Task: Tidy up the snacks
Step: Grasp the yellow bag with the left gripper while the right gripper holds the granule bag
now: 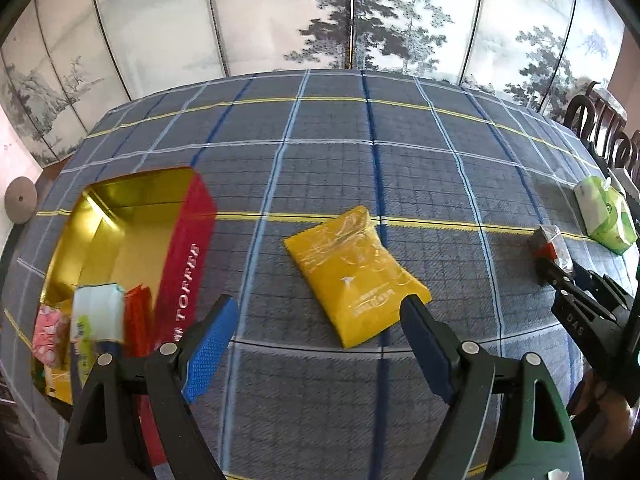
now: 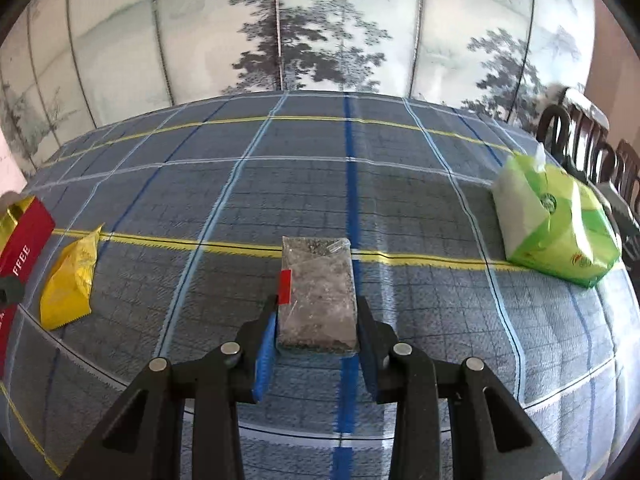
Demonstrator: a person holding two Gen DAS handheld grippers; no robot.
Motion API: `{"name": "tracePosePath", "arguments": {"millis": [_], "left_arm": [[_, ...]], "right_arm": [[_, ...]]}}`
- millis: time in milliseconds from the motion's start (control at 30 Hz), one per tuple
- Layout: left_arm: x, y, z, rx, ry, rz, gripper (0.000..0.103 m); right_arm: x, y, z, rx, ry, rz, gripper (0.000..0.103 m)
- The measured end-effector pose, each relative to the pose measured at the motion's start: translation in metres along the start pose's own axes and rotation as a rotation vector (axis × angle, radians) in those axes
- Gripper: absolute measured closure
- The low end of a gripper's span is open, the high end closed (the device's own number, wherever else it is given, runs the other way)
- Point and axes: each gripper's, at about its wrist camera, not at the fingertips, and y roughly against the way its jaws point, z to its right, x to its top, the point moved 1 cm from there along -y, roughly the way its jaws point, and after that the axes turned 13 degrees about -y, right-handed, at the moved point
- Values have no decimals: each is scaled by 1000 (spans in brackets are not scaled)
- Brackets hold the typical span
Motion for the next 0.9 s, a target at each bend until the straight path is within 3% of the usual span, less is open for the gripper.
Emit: {"name": "tracePosePath", "arguments": {"millis": [333, 633, 800, 867, 900], "left_arm": [[16, -18, 14, -18, 36, -8, 23], [28, -49, 16, -7, 136, -81, 23], [25, -57, 17, -1, 137, -110, 23], [23, -60, 16, -14, 139, -123, 25], [21, -61, 14, -20, 145, -128, 32]], "right_arm": [[1, -4, 0, 10, -8, -6, 67], [2, -5, 8, 34, -24, -8, 67], [3, -5, 9, 34, -24, -9, 67], [3, -5, 8, 33, -24, -8, 67], [3, -6, 8, 33, -24, -8, 67]]}}
